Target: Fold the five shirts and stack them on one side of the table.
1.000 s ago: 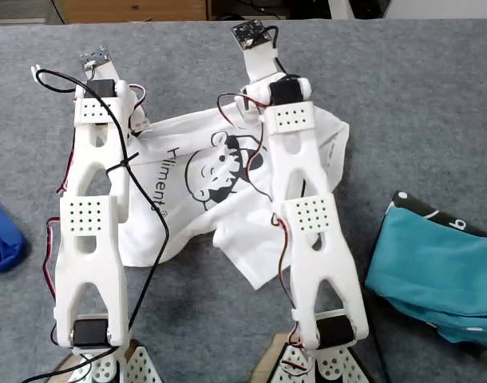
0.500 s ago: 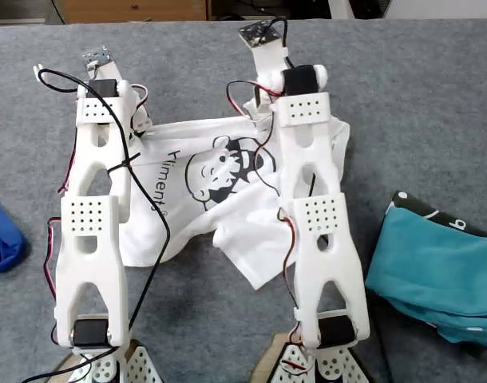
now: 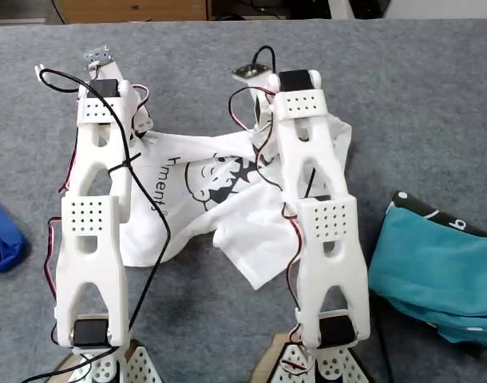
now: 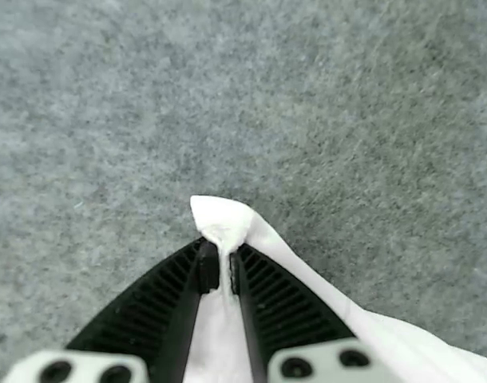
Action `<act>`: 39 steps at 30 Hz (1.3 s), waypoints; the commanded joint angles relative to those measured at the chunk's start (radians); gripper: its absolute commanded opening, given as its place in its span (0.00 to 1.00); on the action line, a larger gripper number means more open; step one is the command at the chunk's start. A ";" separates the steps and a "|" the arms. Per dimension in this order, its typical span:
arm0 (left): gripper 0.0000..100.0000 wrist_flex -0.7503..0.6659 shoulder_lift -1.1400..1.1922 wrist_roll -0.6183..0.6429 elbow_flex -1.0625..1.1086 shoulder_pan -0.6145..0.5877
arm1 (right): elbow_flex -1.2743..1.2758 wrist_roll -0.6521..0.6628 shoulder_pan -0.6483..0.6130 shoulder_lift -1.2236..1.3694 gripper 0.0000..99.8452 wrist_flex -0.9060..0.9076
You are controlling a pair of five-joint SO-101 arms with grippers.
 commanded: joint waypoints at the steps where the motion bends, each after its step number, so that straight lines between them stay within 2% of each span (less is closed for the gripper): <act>1: 0.02 -0.009 -0.008 0.002 -0.038 -0.012 | 0.004 0.044 0.045 -0.101 0.18 0.017; 7: 0.02 -0.015 -0.008 0.002 -0.038 -0.012 | -0.025 0.040 -0.048 -0.367 0.20 0.014; 16: 0.02 -0.015 -0.008 0.002 -0.038 -0.012 | -0.035 0.034 -0.079 -0.395 0.20 0.003; 24: 0.02 -0.015 -0.008 0.002 -0.037 -0.012 | -0.047 -0.084 -0.048 -0.236 0.20 -0.353; 27: 0.02 -0.015 -0.008 0.002 -0.037 -0.012 | -0.054 -0.097 -0.068 -0.145 0.20 -0.400; 32: 0.02 -0.017 -0.008 0.002 -0.037 -0.012 | -0.099 -0.095 -0.074 -0.033 0.20 -0.370; 34: 0.02 -0.017 -0.008 0.002 -0.037 -0.012 | -0.137 -0.092 -0.068 -0.007 0.16 -0.325; 38: 0.02 -0.017 -0.008 0.002 -0.037 -0.012 | -0.236 -0.086 -0.044 0.019 0.00 -0.230; 39: 0.02 -0.017 -0.008 0.002 -0.037 -0.012 | -0.262 -0.080 -0.039 0.022 0.01 -0.204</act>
